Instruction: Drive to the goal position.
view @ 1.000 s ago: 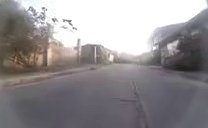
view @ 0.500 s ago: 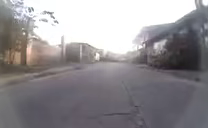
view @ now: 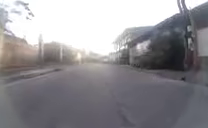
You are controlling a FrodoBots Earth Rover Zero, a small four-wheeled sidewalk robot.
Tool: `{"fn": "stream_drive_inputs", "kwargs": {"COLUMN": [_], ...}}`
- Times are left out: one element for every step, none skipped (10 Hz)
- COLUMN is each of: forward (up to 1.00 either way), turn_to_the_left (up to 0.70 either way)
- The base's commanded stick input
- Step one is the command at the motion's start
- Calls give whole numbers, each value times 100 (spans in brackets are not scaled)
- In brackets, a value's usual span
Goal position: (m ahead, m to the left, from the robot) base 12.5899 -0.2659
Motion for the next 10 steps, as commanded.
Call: {"fn": "stream_drive_inputs", "kwargs": {"forward": [100, 100, 100, 100, 100, 100, 100, 100, 100, 100], "turn_to_the_left": [-39, -5, 1, 1, 1, 1, 1, 1, 1, 1]}}
